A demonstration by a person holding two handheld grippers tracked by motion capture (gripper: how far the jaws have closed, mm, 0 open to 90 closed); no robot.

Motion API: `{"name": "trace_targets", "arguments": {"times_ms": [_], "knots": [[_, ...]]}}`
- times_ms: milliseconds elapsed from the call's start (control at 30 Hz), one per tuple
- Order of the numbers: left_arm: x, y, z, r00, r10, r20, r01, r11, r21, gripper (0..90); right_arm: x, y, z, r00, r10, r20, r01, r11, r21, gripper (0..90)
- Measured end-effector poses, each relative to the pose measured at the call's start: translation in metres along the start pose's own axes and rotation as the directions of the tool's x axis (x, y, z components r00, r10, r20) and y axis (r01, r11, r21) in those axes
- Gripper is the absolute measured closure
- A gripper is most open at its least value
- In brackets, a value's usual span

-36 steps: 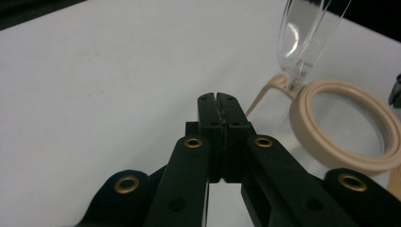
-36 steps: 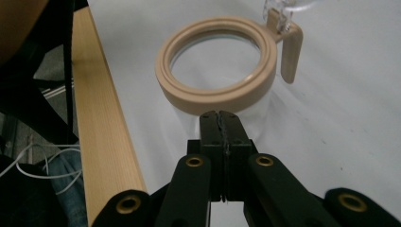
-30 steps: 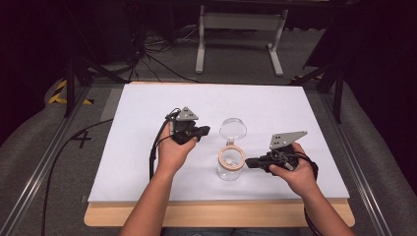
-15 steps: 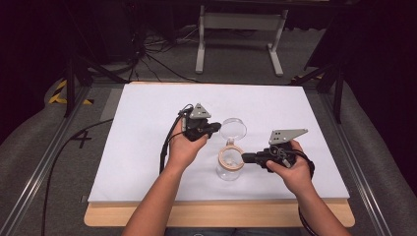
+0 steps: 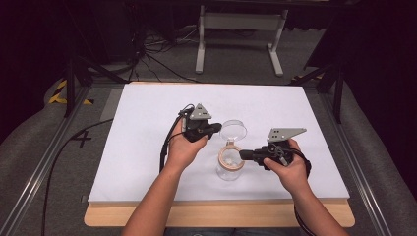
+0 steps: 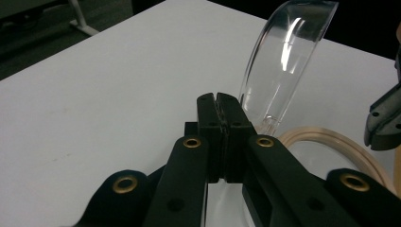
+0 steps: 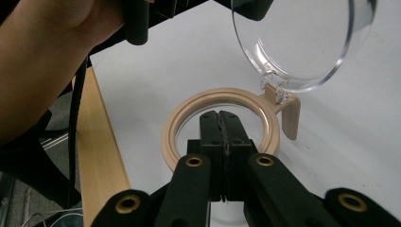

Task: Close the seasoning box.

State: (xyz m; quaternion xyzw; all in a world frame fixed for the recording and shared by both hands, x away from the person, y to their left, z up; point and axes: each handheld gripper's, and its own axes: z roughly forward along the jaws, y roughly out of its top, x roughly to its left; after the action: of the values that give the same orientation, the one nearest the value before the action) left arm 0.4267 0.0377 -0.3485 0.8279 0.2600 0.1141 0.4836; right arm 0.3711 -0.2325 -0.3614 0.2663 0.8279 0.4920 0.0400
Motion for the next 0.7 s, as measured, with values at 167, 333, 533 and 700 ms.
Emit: {"name": "trace_targets", "arguments": {"times_ms": [167,333,533,700], "knots": [[-0.005,0.002,-0.006,0.9996,0.027,0.013,-0.027,0.9989,0.037,89.5,0.001,0.002,0.0,1.0,-0.002,-0.008,0.002,1.0,-0.003,90.0],[-0.01,0.004,-0.014,0.9979,0.064,0.011,-0.065,0.9946,0.081,89.5,0.002,0.004,0.001,0.9998,-0.002,-0.019,0.001,1.0,-0.005,90.0],[-0.007,0.004,-0.028,0.999,0.044,-0.001,-0.044,0.9959,0.08,88.9,0.004,0.004,0.003,0.9996,-0.005,-0.028,0.006,1.0,0.013,90.0],[-0.005,0.004,-0.038,0.9994,0.028,-0.021,-0.026,0.9936,0.11,87.8,0.008,0.006,0.001,0.9994,-0.015,-0.031,0.016,1.0,0.026,90.0]]}}
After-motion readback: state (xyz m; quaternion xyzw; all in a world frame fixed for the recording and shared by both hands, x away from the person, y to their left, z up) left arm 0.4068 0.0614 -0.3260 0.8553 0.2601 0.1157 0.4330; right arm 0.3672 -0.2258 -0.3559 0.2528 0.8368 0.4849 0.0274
